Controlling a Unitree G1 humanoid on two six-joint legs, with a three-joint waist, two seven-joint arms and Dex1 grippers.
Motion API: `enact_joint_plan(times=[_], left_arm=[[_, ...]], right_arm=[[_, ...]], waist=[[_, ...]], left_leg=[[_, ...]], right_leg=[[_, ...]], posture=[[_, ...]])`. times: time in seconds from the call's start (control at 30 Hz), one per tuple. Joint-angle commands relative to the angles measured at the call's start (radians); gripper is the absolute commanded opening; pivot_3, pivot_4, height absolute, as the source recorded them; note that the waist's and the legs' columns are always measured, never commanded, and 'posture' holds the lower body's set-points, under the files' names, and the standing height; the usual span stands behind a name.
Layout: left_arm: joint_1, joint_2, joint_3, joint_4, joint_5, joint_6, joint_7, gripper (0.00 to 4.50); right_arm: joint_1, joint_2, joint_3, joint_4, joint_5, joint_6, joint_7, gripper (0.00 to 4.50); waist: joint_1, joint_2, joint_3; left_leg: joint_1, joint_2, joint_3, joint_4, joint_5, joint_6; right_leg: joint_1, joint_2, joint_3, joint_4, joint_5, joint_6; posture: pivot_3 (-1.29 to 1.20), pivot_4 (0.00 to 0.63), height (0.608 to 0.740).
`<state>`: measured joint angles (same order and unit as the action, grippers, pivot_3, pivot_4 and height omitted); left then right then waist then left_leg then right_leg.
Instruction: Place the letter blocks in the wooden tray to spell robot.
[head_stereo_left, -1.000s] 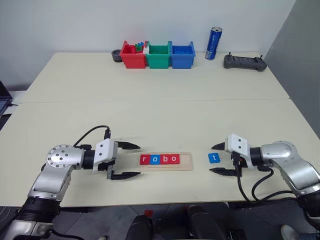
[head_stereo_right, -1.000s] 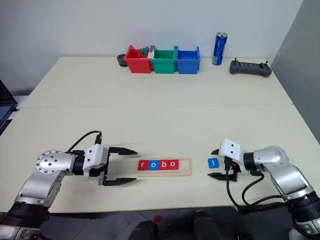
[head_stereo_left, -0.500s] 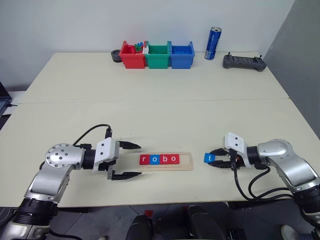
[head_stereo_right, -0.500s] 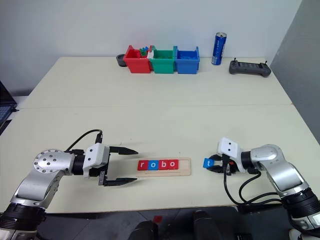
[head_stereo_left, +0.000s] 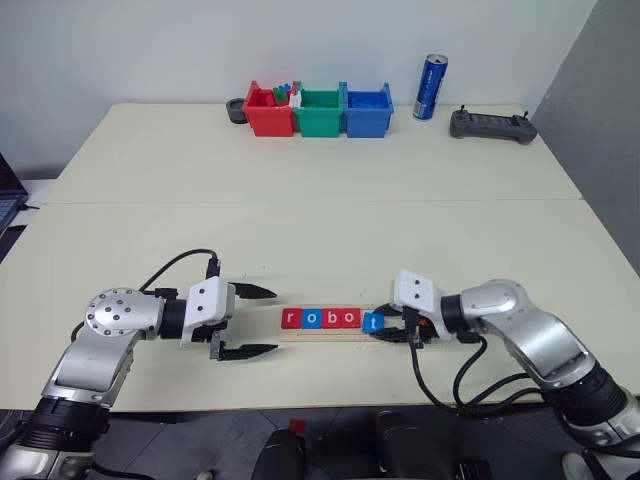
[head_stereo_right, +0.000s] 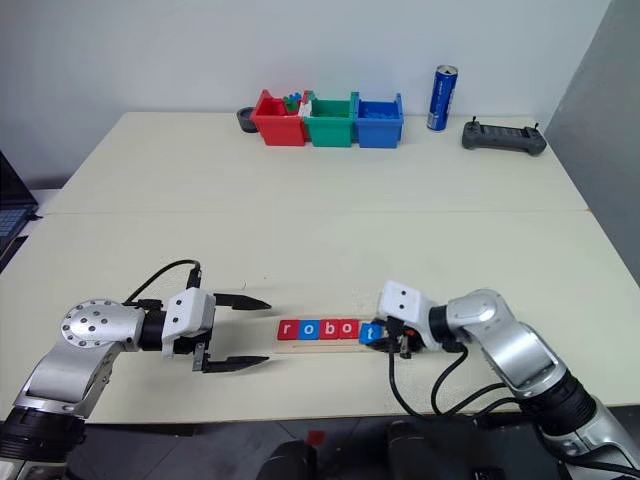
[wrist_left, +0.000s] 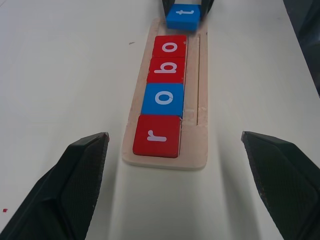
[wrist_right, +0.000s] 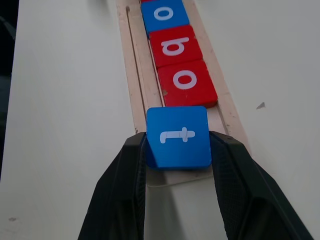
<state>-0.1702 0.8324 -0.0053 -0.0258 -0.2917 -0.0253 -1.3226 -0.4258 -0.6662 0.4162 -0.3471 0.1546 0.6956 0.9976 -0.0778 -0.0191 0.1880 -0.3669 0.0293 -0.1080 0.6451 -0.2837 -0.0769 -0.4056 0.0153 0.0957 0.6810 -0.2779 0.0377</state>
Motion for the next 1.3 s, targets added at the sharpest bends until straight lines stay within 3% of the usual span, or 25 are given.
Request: enact_joint_plan(times=[0.03,0.57,0.87,1.17,1.3], left_arm=[[-0.019,0.010,0.009,-0.017,-0.008,0.007,0.007,4.50],[0.002,0.008,0.019,-0.043,-0.021,0.018,0.017,4.50],[0.032,0.002,0.026,0.042,-0.015,-0.074,-0.004,4.50],[0.051,-0.002,0.019,0.088,-0.011,-0.136,-0.002,4.50],[0.052,-0.002,0.019,0.089,-0.013,-0.134,0.000,4.50]], right_arm=[[-0.037,0.007,0.005,-0.015,-0.015,0.000,-0.011,1.46],[-0.084,0.013,0.033,0.030,-0.032,-0.018,0.011,1.46],[-0.114,0.012,0.016,0.028,-0.031,-0.024,0.015,4.47],[-0.052,-0.023,-0.059,-0.110,0.009,0.043,-0.021,4.47],[0.022,-0.063,-0.080,-0.180,0.017,0.066,-0.028,3.51]], waist=[[0.000,0.000,0.000],[-0.003,0.000,0.000],[-0.002,0.000,0.000],[0.000,0.000,0.000],[0.004,0.000,0.000]], left_leg=[[0.000,0.000,0.000,0.000,0.000,0.000],[0.000,0.000,0.000,0.000,0.000,0.000],[0.000,0.000,0.000,0.000,0.000,0.000],[0.000,0.000,-0.001,0.000,0.000,0.000],[-0.001,0.000,-0.001,0.000,0.000,0.000]], right_leg=[[0.000,0.000,0.000,0.000,0.000,0.000],[0.000,0.000,0.000,0.000,0.000,0.000],[0.000,0.000,0.000,0.000,0.000,0.000],[0.000,0.000,-0.001,0.000,0.000,0.000],[0.000,0.000,-0.001,0.000,0.000,0.000]], posture=[[0.00,0.150,0.740],[0.00,0.150,0.740],[0.00,0.150,0.740],[0.00,0.150,0.740],[0.00,0.150,0.740]])
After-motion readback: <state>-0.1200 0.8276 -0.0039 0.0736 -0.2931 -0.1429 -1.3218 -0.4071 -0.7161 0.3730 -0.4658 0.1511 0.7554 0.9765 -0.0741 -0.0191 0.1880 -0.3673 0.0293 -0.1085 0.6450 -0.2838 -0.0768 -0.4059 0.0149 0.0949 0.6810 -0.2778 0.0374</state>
